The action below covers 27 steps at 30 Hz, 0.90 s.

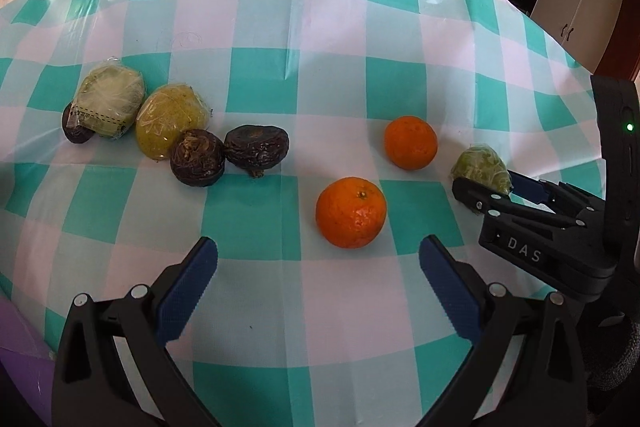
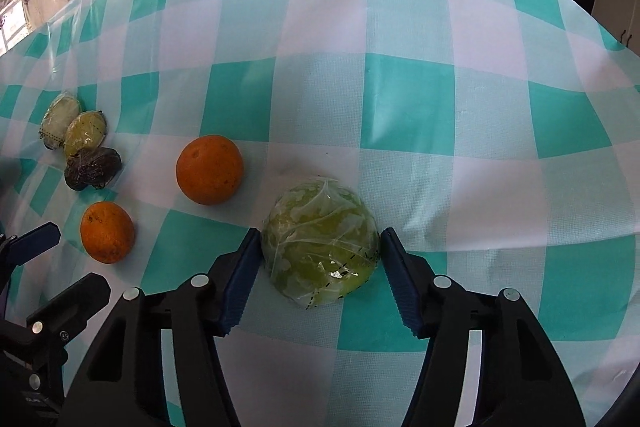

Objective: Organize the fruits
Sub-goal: 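Grasp the wrapped cabbage with the right tool while the left tool grasps a mandarin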

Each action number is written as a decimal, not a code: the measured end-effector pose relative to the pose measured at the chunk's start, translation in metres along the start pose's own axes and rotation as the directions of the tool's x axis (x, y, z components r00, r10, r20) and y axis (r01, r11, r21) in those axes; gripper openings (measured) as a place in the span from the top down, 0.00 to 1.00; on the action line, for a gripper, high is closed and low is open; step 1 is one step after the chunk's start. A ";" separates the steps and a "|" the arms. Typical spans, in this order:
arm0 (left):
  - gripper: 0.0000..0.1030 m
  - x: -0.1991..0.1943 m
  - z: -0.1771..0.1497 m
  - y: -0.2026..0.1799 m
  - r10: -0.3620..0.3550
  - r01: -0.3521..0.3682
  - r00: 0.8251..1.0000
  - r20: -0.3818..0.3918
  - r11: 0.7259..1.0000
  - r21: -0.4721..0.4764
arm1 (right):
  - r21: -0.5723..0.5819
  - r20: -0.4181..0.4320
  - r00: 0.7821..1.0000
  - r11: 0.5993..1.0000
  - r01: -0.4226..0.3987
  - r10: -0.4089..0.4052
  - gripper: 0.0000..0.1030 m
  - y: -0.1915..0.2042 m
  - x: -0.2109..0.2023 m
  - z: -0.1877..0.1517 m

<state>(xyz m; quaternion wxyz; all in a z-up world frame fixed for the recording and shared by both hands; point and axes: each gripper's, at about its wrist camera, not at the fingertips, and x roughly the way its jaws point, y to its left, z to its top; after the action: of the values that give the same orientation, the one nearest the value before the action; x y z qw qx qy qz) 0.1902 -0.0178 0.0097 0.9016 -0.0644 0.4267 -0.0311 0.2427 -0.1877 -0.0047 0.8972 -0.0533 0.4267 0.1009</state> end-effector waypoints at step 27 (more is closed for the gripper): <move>0.65 -0.007 0.011 0.005 0.000 0.000 0.999 0.039 1.000 0.007 | 0.187 0.015 1.000 0.982 -0.005 0.002 0.42 -0.029 -0.003 -0.007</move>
<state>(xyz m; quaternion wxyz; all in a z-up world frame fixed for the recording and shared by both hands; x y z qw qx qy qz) 0.1947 -0.0107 0.0210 0.9099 -0.0618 0.4089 -0.0312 0.2420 -0.2173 -0.0067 0.9011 0.0327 0.4279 0.0625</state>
